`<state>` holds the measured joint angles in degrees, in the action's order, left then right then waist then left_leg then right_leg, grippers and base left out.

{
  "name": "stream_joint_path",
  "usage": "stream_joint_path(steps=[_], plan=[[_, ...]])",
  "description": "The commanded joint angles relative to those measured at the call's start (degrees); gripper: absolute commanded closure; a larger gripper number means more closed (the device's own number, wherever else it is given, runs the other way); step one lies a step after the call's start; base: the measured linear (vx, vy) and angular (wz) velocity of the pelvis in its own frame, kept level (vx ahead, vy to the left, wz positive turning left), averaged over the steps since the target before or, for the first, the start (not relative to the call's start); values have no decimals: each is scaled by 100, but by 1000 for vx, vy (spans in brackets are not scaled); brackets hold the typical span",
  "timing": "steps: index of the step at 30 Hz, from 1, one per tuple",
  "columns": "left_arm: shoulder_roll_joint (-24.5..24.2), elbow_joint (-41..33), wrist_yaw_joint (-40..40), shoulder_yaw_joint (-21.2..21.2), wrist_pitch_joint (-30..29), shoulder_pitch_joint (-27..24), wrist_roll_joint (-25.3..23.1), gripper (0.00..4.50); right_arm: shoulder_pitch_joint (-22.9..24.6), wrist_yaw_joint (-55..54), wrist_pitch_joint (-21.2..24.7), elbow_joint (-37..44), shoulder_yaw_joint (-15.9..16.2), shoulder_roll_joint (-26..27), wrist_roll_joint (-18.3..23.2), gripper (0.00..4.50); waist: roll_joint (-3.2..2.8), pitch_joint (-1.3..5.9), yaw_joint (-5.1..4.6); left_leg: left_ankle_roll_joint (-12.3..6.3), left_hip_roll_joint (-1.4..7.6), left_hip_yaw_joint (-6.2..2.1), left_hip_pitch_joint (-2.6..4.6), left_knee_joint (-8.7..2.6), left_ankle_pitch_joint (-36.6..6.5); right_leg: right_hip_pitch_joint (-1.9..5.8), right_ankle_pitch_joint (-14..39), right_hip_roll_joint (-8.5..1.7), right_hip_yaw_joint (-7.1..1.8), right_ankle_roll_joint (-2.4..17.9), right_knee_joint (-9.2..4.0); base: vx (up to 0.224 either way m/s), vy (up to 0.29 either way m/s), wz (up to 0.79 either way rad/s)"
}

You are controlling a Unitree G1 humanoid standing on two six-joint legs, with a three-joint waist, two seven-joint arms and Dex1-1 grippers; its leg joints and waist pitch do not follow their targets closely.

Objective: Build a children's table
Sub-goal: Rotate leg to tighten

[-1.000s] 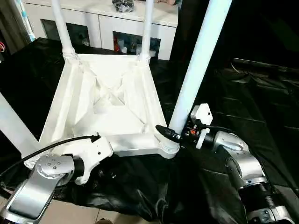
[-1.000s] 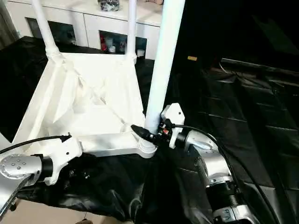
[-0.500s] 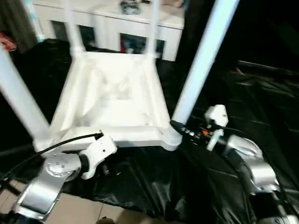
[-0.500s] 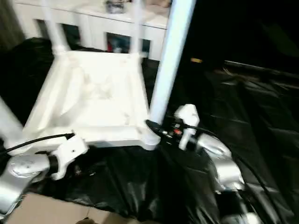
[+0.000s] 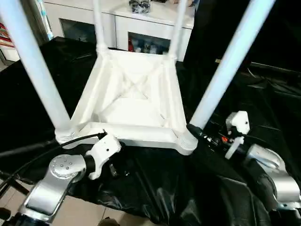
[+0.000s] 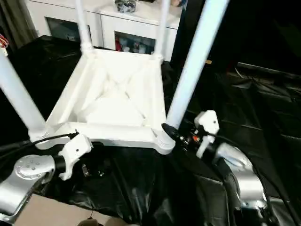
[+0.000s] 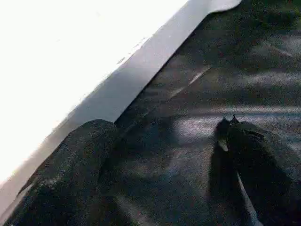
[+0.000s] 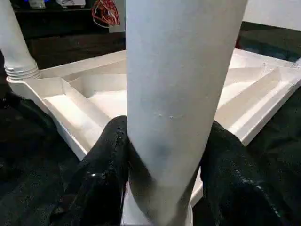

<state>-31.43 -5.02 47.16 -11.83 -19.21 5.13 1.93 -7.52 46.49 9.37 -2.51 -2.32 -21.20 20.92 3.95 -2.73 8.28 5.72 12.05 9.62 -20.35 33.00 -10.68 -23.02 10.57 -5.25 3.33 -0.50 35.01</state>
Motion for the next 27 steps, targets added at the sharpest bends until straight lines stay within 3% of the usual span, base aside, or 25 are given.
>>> stream_joint_path(steps=[1,4,6,9,14,16,18,20,21,23,27], plan=[[-73,-99,-133,181,67,75,-99,0,137,-45,63,165,-337,-176,103,266,-91,319,-40,-70,88,29,38,-406,-1252,223,1011,-176,-210,887,-380,0,0,0],[11,-154,-162,143,73,29,-44,0,522,-218,283,671,-481,-236,222,266,-152,323,-5,-76,98,37,74,-390,-1194,207,754,-163,-224,920,-365,0,0,0],[75,-189,-146,127,82,30,28,0,619,-260,362,830,-475,-213,262,266,-140,328,-7,-61,85,26,34,-397,-1163,252,652,-164,-216,933,-344,0,0,0],[113,-298,-156,175,117,-9,137,0,762,-289,401,997,-433,-217,274,266,-128,320,-25,-37,84,26,30,-405,-1306,254,854,-178,-217,883,-372,0,0,0],[234,-744,-339,618,-8,-191,530,0,1124,-356,528,1382,-492,-261,379,266,-131,298,-39,-22,103,22,29,-415,-1517,241,1157,-190,-224,835,-410,0,0,0],[519,-1088,-628,915,-129,-220,799,0,1358,-443,585,1618,-488,-285,348,266,-143,292,-28,-22,102,28,43,-413,-1591,224,1217,-177,-227,835,-424,0,0,0],[678,-1245,-809,1038,-200,-216,894,0,1432,-528,595,1694,-491,-283,295,266,-188,276,-19,-15,107,19,37,-420,-1716,233,1264,-173,-222,861,-439,0,0,0],[798,-1338,-942,1103,-218,-224,954,0,1450,-583,572,1698,-477,-292,209,266,-136,259,-57,-31,87,9,20,-435,-1846,242,1656,-176,-209,703,-482,0,0,0],[1047,-1471,-1230,1165,-300,-259,1020,0,1423,-623,560,1654,-446,-299,147,266,-166,247,-93,-22,77,0,5,-438,-1923,237,1890,-173,-216,597,-499,0,0,0],[1255,-1538,-1480,1121,-383,-304,963,0,1370,-667,571,1614,-458,-255,178,210,-132,251,-100,-28,64,0,3,-433,-1941,231,2321,-180,-223,412,-543,0,0,0],[1427,-1424,-1757,920,-240,-297,660,0,1325,-847,560,1635,-497,-224,124,176,-124,273,-105,-77,64,4,-3,-416,-1691,206,2105,-148,-248,319,-546,0,0,0]])
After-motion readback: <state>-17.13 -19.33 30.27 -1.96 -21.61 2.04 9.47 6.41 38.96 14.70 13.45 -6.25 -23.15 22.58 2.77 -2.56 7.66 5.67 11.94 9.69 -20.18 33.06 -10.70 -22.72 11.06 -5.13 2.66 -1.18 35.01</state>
